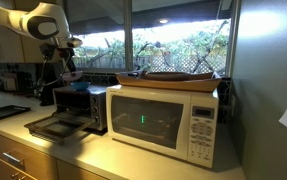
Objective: Put the purple bowl in the toaster oven.
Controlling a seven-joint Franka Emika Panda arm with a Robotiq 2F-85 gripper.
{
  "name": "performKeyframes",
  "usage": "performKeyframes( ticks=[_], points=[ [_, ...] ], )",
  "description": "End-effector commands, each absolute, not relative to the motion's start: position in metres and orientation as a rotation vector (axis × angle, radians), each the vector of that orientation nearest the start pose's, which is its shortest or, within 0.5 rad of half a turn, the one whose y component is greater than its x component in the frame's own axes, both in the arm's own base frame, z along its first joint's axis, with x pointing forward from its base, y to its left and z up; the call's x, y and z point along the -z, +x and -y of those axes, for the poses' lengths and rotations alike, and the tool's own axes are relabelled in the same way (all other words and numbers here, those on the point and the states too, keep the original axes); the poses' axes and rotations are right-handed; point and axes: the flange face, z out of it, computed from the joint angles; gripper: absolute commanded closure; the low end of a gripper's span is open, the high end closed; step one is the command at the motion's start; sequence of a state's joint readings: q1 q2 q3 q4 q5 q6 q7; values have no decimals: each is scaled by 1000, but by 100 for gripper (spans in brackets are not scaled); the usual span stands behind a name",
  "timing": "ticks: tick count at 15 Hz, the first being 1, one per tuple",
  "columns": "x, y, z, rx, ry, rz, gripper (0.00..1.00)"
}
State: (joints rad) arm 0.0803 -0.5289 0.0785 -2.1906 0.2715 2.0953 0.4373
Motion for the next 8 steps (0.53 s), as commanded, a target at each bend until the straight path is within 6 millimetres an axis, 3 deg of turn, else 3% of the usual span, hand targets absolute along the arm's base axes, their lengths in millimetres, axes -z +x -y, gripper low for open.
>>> performKeyframes(
  ticks=[1, 5, 8],
  points=[
    [-618, 384, -74, 469, -2745, -215, 99],
    [-579, 368, -73, 360, -2816, 76, 99],
    [-545, 364, -81, 273, -2840, 171, 99]
  ],
)
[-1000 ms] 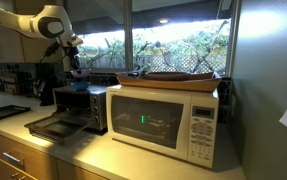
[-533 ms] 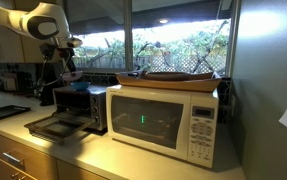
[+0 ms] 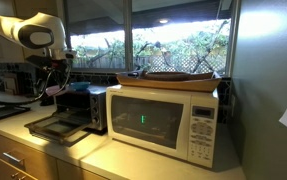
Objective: Put the purple bowl in the toaster oven.
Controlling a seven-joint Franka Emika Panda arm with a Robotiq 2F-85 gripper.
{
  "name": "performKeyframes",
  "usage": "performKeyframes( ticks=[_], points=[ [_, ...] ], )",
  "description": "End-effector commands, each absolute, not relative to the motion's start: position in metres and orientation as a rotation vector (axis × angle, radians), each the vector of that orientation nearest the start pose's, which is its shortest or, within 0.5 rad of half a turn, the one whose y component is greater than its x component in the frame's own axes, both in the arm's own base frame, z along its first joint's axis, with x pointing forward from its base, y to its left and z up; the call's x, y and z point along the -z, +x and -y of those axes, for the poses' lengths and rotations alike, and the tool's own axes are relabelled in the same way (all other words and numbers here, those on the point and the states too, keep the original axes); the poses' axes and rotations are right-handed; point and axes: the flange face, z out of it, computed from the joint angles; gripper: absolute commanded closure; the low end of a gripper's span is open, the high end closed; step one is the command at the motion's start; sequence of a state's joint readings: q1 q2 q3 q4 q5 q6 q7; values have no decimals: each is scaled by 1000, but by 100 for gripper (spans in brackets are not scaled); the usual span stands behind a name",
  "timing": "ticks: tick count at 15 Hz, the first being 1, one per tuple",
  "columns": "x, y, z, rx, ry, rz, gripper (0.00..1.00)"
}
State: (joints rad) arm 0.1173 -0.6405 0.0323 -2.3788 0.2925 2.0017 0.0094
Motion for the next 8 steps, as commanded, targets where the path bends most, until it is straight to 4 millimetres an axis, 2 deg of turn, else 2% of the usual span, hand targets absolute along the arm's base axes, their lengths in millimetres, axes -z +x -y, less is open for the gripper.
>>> performKeyframes(
  ticks=[1, 5, 8],
  points=[
    [-533, 365, -83, 261, -2853, 146, 99],
    [-491, 370, -90, 191, -2858, -93, 99],
    [-479, 379, -94, 249, -2815, -332, 99]
  ],
)
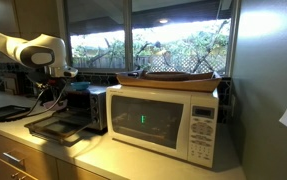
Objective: Put the purple bowl in the toaster oven.
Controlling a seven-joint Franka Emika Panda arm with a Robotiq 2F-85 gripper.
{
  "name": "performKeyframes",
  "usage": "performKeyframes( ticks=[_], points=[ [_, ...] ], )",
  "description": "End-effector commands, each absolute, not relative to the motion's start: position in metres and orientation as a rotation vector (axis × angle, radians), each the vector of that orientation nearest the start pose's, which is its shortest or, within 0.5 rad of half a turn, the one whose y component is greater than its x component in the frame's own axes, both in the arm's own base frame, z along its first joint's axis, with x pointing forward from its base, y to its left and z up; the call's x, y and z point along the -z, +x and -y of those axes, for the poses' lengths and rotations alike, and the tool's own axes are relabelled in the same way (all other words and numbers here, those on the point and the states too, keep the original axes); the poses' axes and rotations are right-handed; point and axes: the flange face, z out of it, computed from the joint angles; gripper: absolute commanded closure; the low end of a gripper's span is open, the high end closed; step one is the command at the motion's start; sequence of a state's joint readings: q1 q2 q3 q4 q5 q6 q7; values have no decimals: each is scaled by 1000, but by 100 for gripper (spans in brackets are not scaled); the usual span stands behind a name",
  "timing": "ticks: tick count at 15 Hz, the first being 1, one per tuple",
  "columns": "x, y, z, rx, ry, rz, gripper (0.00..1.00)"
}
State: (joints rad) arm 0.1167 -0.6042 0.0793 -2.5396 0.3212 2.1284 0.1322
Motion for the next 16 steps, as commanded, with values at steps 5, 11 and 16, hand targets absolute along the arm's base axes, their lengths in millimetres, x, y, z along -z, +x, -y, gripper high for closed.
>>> performKeyframes(
  ticks=[5, 11, 16],
  points=[
    [-468, 389, -99, 293, -2765, -703, 99],
    [-465, 396, -111, 352, -2621, -1081, 99],
    [-462, 404, -120, 465, -2484, -1247, 99]
  ],
)
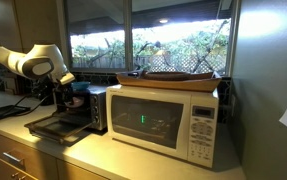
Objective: Put the purple bowl in the toaster oven.
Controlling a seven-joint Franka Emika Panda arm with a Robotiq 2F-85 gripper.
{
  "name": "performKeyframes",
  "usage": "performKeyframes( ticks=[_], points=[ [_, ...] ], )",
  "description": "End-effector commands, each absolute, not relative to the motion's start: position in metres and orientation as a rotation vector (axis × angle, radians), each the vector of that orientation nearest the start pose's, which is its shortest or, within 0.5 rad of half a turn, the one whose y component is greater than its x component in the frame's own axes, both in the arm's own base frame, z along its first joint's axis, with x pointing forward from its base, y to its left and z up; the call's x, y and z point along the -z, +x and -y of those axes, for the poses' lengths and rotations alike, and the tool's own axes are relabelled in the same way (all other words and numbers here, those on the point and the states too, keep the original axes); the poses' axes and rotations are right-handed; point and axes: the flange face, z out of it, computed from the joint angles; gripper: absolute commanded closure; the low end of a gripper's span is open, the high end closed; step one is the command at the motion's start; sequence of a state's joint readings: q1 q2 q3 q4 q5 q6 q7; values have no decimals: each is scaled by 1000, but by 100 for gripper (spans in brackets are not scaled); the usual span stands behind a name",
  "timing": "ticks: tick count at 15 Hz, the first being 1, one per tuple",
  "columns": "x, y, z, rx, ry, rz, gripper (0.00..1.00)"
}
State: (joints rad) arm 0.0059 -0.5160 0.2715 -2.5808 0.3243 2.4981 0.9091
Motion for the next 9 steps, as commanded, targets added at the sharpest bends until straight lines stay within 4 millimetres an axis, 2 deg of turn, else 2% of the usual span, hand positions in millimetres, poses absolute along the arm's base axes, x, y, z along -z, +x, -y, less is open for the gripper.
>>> performKeyframes(
  ticks=[1, 9],
  points=[
    [-460, 405, -122, 473, -2475, -1270, 99],
    [-453, 412, -129, 489, -2387, -1385, 99]
  ],
)
